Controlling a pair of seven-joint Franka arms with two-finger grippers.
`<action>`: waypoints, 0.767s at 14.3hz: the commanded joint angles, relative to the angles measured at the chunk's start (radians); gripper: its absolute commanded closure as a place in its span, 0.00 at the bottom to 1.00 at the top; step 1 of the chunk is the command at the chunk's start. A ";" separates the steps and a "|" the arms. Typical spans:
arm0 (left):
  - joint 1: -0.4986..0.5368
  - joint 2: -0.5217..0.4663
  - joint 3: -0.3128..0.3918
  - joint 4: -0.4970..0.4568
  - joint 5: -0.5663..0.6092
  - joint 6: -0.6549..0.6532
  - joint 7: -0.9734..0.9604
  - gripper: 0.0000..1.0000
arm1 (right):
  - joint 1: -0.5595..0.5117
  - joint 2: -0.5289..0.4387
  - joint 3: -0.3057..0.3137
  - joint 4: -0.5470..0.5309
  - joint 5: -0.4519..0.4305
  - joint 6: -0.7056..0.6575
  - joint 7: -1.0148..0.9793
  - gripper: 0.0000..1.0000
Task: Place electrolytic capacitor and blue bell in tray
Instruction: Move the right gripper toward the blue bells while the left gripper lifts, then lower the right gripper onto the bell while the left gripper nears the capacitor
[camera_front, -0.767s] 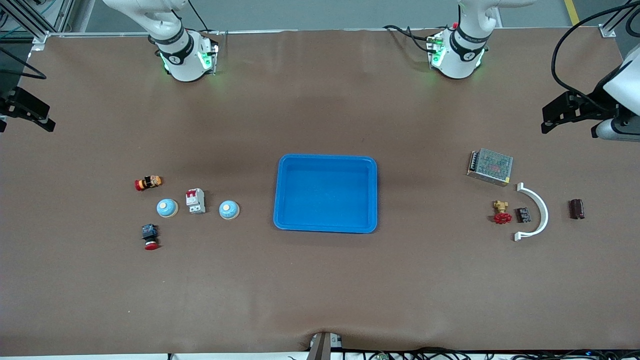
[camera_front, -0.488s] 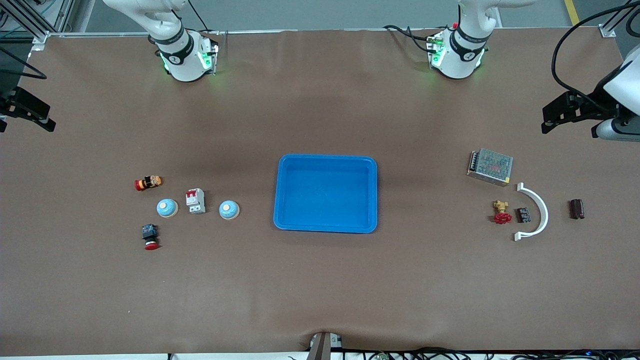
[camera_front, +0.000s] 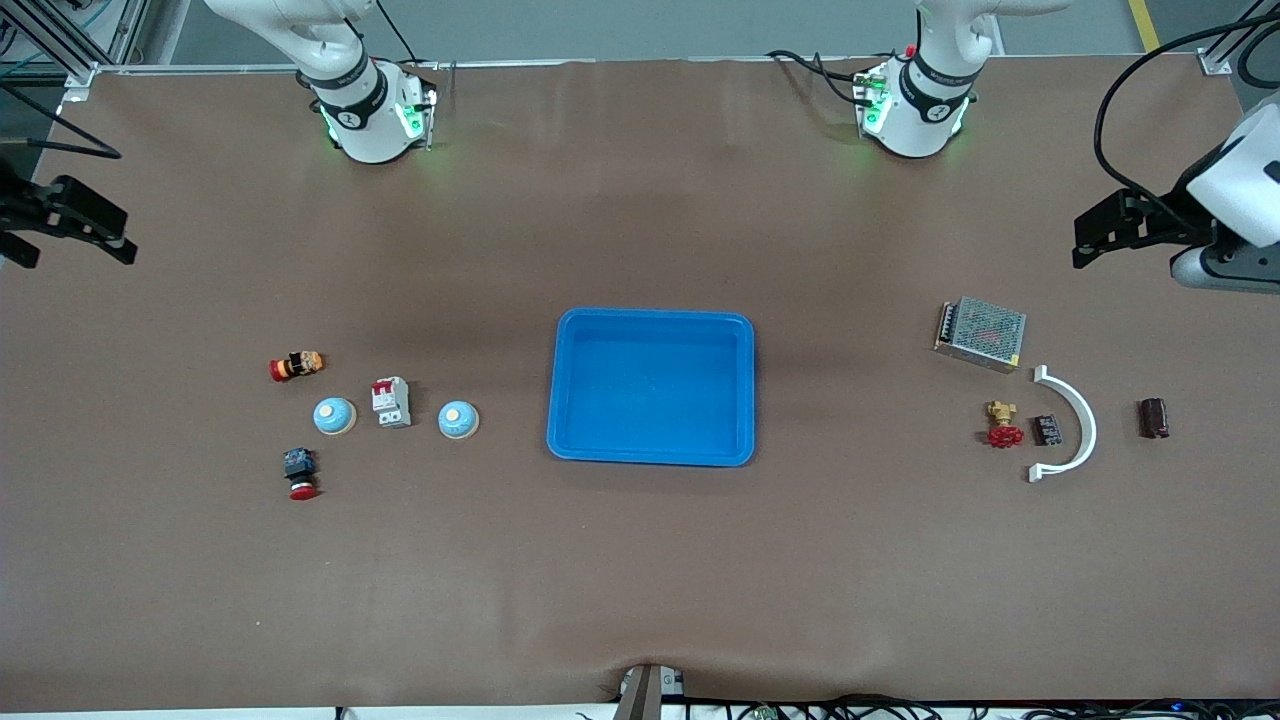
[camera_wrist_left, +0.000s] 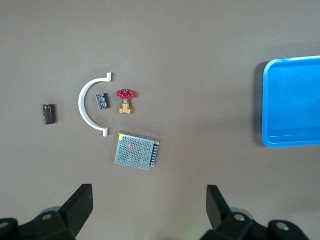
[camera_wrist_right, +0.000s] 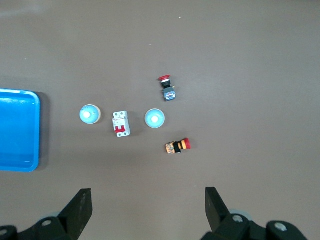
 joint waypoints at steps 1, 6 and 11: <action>0.018 0.000 -0.002 -0.012 0.010 0.005 0.016 0.00 | 0.073 0.035 -0.001 0.009 -0.001 0.002 0.043 0.00; 0.037 -0.011 0.001 -0.096 0.012 0.089 0.023 0.00 | 0.176 0.109 -0.001 0.009 -0.010 0.074 0.213 0.00; 0.090 -0.024 0.001 -0.189 0.024 0.185 0.104 0.00 | 0.208 0.242 -0.001 0.009 0.004 0.171 0.232 0.00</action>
